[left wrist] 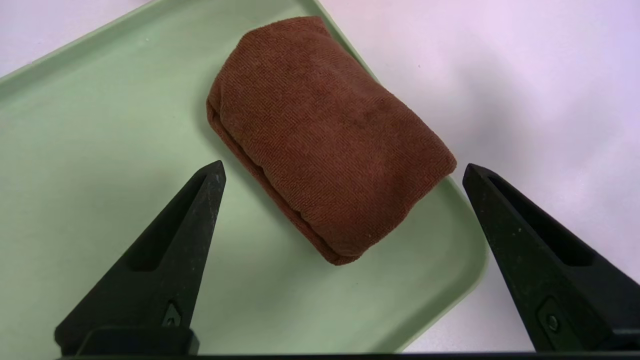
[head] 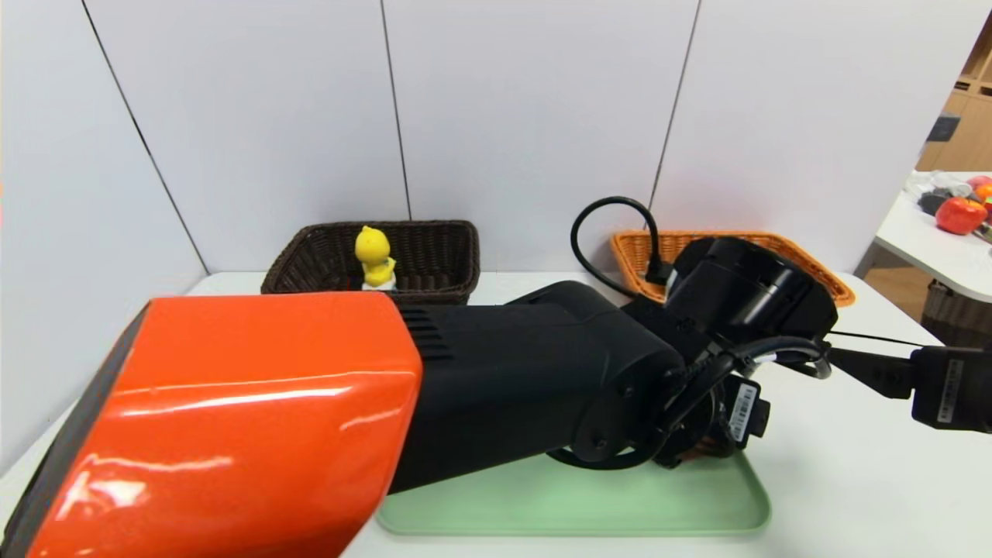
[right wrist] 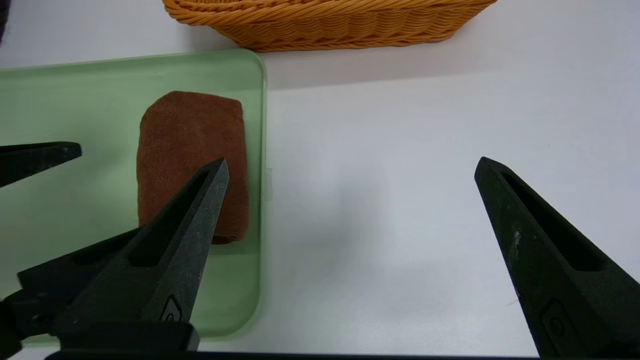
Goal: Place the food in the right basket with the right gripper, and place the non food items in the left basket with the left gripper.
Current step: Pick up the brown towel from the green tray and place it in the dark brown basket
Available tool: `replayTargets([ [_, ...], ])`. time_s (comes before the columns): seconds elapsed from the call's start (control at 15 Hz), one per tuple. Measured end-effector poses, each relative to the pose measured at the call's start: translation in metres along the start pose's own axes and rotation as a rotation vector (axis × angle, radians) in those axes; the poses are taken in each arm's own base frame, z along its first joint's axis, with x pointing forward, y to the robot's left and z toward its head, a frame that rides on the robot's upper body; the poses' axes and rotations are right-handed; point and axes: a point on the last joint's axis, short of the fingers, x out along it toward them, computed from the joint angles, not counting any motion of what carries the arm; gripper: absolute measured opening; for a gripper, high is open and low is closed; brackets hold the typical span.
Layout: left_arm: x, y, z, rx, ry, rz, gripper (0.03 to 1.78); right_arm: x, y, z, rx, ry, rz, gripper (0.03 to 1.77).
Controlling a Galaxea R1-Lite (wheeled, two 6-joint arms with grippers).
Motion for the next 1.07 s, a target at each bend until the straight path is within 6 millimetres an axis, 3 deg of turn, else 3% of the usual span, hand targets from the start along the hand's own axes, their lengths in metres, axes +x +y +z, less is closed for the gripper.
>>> replayTargets([
  [0.6,0.011,-0.001,-0.006,-0.077,-0.063,0.145,1.69,0.000,0.003,-0.001,0.007,0.004,0.016,1.70],
  [1.07,0.017,-0.028,-0.021,-0.101,-0.141,0.189,1.69,0.000,0.003,-0.002,0.006,0.008,0.017,1.70],
])
